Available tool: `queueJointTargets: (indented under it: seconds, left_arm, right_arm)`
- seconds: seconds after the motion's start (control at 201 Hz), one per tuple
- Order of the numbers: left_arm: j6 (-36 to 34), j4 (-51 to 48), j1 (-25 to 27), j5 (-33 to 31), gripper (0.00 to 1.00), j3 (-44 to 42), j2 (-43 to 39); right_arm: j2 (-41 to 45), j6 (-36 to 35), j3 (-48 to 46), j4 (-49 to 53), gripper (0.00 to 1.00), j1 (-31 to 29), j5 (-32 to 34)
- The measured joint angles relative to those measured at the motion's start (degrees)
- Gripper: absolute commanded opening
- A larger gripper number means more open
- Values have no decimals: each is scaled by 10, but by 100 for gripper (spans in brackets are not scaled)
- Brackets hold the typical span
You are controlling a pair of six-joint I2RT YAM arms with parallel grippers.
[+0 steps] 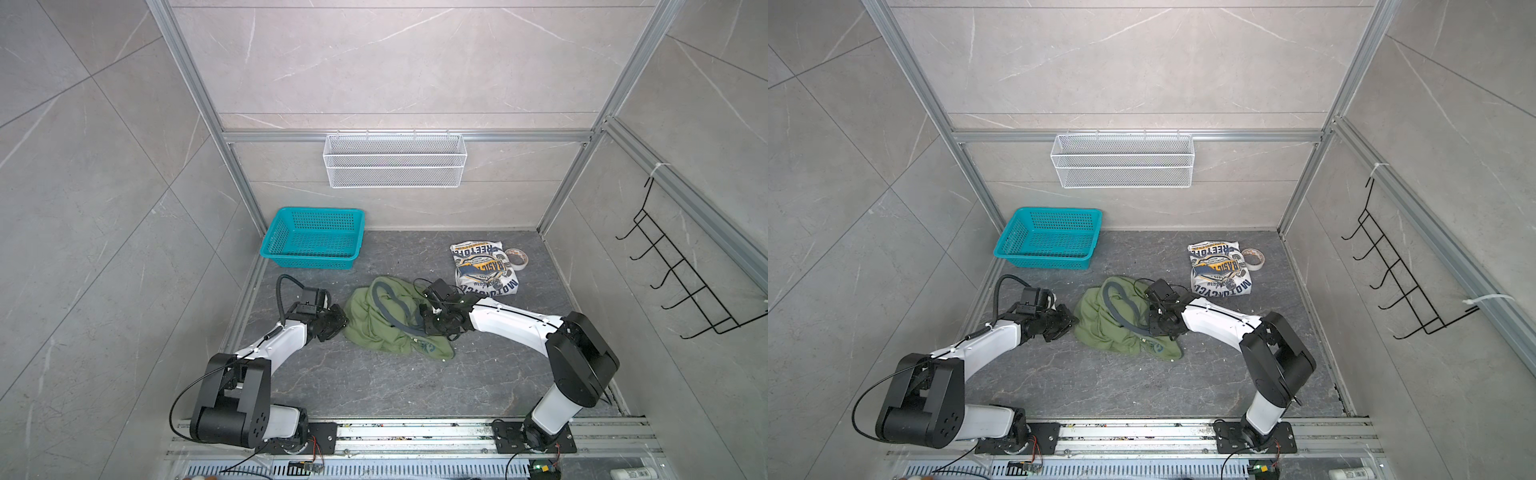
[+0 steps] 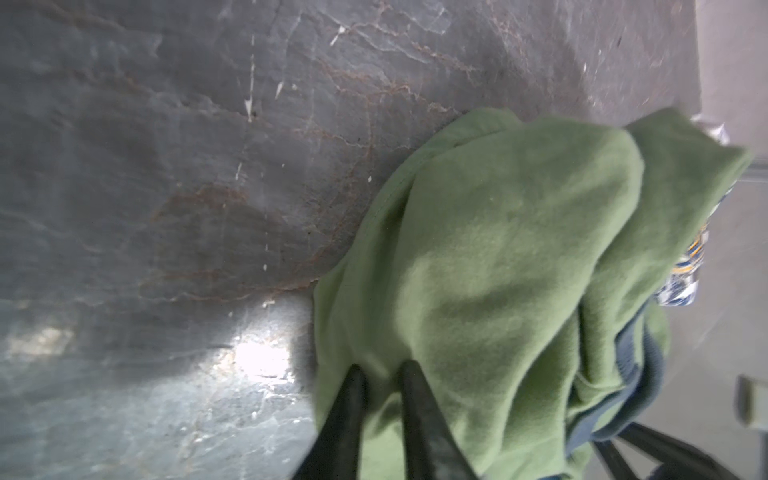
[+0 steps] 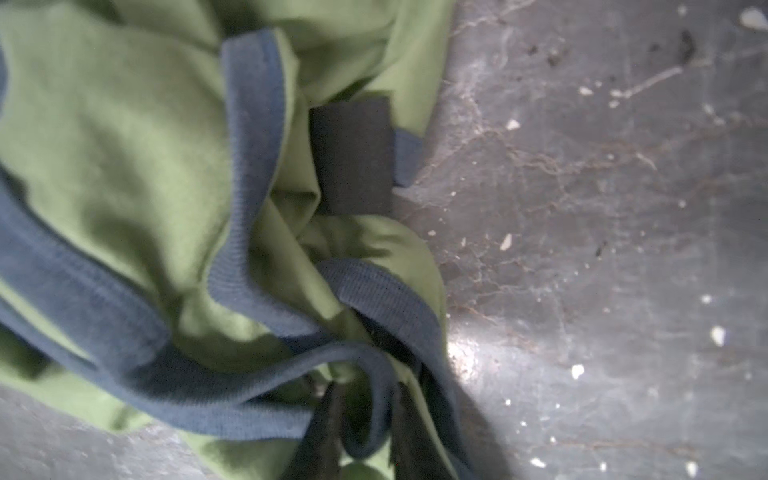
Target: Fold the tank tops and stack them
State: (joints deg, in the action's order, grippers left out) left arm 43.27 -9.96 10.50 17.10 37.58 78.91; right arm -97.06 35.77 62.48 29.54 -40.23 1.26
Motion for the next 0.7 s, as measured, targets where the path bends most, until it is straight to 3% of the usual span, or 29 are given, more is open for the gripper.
queueJointTargets:
  seconds: [0.095,0.413,0.697]
  left_arm:
    - [-5,-3,-1,-2,0,0,0]
    - [-36,-74,-16,-36,0,64,-42]
    - [-81,-159,-41,-111,0,224,-107]
  right_arm:
    - [9,-3,2,14,0,-1,25]
    - [128,-17,31,105,0,-2,160]
    - [210,-69,179,203,0,38,286]
